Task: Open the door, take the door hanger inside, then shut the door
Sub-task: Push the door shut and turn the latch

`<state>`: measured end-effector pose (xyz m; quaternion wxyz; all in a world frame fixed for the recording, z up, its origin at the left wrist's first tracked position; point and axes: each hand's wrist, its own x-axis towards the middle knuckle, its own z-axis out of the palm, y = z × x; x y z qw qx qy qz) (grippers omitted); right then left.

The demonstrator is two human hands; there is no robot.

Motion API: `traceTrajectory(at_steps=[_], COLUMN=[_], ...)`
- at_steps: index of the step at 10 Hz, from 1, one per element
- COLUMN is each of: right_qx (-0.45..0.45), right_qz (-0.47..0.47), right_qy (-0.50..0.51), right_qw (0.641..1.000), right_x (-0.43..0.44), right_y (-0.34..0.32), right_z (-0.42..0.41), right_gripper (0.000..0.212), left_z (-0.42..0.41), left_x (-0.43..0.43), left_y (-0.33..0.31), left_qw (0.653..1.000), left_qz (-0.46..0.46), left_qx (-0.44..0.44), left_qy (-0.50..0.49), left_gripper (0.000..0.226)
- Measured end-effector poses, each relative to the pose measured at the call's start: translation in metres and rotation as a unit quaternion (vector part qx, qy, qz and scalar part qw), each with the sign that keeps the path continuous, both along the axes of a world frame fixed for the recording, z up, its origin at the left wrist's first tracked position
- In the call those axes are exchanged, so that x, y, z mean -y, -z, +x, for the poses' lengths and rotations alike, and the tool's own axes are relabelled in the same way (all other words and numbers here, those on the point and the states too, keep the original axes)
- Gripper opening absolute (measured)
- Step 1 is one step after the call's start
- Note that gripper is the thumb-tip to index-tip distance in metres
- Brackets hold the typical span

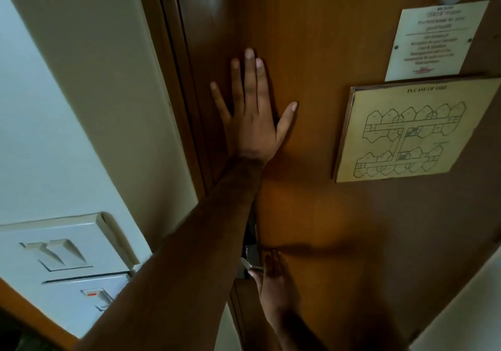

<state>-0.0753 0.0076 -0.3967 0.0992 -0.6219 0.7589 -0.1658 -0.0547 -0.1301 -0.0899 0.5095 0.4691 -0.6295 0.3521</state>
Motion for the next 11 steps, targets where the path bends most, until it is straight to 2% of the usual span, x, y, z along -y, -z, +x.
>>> traceTrajectory(at_steps=[3,4,5,6,8,9,11], right_qx=[-0.024,-0.058,-0.123,-0.146,-0.212,-0.236,-0.306], right_qz=[0.022,0.0,-0.095,-0.124,-0.226,-0.272,-0.293], right_qy=[-0.014,-0.047,-0.087,-0.115,-0.07,-0.033,0.081], right_qw=[0.999,0.997,0.984,0.975,0.948,0.932,0.902], right_x=[-0.005,-0.008,-0.016,-0.022,-0.038,-0.052,-0.112], right_y=[-0.015,-0.04,-0.075,-0.111,-0.188,-0.234,-0.331], right_z=[0.001,-0.004,-0.02,-0.046,-0.124,-0.167,-0.233], right_gripper=[0.101,0.083,0.079,0.078,0.069,0.071,0.086], left_z=[-0.001,0.0,0.002,0.002,0.002,0.006,0.012], left_x=[0.004,0.004,0.003,0.003,-0.001,-0.008,-0.033], left_y=[0.001,0.0,0.001,0.001,0.0,0.002,-0.009], left_qw=[1.0,1.0,1.0,1.0,0.998,0.996,0.988], left_qz=[-0.003,0.004,0.016,0.024,0.051,0.077,0.131], left_qx=[0.004,0.009,0.011,0.017,0.025,0.026,0.017], left_qy=[-0.003,0.003,0.002,-0.001,0.013,0.032,0.082], left_gripper=[0.094,0.095,0.095,0.095,0.095,0.094,0.095])
